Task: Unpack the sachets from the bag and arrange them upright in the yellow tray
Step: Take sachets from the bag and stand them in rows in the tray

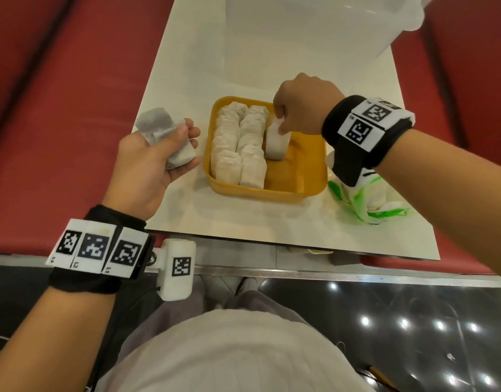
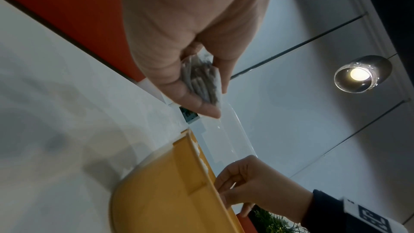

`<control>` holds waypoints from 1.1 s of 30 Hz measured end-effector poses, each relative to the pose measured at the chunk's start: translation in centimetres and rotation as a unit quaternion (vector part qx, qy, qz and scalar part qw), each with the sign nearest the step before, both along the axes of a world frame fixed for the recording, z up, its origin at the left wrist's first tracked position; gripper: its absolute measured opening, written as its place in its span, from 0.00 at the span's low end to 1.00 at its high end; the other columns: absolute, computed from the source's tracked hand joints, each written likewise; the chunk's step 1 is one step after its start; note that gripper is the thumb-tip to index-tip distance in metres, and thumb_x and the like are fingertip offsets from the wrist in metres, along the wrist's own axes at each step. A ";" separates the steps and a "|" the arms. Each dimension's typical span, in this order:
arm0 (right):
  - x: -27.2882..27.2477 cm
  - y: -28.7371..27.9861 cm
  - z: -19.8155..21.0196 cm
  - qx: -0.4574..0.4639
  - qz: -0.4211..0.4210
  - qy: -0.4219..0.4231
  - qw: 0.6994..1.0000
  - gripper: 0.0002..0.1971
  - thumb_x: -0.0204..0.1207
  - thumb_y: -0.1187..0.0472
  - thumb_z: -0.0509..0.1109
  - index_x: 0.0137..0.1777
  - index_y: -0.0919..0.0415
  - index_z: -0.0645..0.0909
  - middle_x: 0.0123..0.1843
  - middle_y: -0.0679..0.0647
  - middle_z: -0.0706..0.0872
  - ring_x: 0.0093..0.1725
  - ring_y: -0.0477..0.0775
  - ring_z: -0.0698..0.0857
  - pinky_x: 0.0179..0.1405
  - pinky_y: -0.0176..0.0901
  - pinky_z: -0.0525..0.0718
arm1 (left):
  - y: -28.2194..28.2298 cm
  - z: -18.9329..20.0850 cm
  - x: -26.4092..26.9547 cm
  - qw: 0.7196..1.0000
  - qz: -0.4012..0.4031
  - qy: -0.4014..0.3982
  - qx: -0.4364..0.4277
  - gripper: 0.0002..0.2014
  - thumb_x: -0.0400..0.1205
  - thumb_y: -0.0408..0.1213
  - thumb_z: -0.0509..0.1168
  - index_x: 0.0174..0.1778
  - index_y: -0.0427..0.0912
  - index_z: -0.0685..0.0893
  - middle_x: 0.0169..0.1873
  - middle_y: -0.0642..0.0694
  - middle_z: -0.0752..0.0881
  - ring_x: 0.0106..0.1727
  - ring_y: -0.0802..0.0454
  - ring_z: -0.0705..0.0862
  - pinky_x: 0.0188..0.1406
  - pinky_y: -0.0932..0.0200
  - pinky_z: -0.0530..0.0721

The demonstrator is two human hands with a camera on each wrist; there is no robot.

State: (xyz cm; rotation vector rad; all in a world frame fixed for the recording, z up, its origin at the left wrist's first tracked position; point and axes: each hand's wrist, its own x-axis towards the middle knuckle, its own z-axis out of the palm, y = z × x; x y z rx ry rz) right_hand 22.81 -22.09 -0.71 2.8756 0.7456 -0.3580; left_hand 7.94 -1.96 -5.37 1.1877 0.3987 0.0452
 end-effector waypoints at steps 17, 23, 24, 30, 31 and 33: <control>-0.4 -0.3 1.0 0.070 -0.095 0.023 0.993 0.07 0.73 0.62 0.76 0.42 0.62 0.80 0.42 0.58 0.86 0.42 0.58 0.88 0.50 0.48 0.88 | 0.6 -0.2 -0.4 1.000 0.005 0.006 0.000 0.04 0.84 0.36 0.65 0.52 0.44 0.85 0.45 0.51 0.89 0.48 0.58 0.87 0.43 0.62 0.88; -2.3 0.0 -0.1 0.045 -0.073 0.148 0.985 0.08 0.78 0.65 0.69 0.54 0.64 0.86 0.50 0.60 0.89 0.45 0.57 0.87 0.43 0.41 0.86 | 0.3 -0.1 -0.4 1.000 -0.010 0.008 -0.004 0.05 0.84 0.36 0.65 0.52 0.43 0.85 0.44 0.51 0.90 0.47 0.58 0.87 0.41 0.62 0.87; -2.0 0.1 -0.3 0.025 -0.069 0.144 0.987 0.11 0.79 0.64 0.68 0.59 0.64 0.85 0.55 0.60 0.88 0.50 0.59 0.87 0.48 0.44 0.85 | 0.2 -0.1 -0.4 1.000 -0.014 0.007 -0.003 0.05 0.84 0.36 0.65 0.52 0.43 0.85 0.44 0.51 0.90 0.47 0.58 0.88 0.41 0.62 0.87; -1.7 -1.2 0.7 0.088 -0.142 0.162 0.973 0.15 0.81 0.66 0.64 0.66 0.62 0.82 0.63 0.58 0.84 0.55 0.56 0.83 0.53 0.43 0.83 | 0.4 0.0 -0.8 1.000 -0.020 0.005 -0.001 0.05 0.84 0.37 0.65 0.52 0.43 0.85 0.44 0.50 0.90 0.47 0.58 0.88 0.41 0.62 0.87; -2.0 -1.5 0.9 0.133 -0.180 0.176 0.959 0.14 0.81 0.65 0.65 0.65 0.62 0.83 0.61 0.58 0.85 0.55 0.56 0.84 0.52 0.43 0.85 | 0.5 0.0 -0.9 1.000 -0.019 0.005 -0.002 0.05 0.84 0.36 0.65 0.52 0.43 0.85 0.44 0.50 0.90 0.47 0.58 0.88 0.41 0.62 0.87; -2.8 -2.2 0.8 0.224 -0.265 0.182 0.920 0.13 0.81 0.65 0.66 0.63 0.64 0.83 0.59 0.59 0.86 0.57 0.58 0.86 0.55 0.46 0.87 | 0.6 0.0 -1.0 1.000 -0.016 0.005 -0.005 0.05 0.84 0.36 0.65 0.52 0.43 0.85 0.44 0.50 0.90 0.47 0.58 0.88 0.41 0.62 0.87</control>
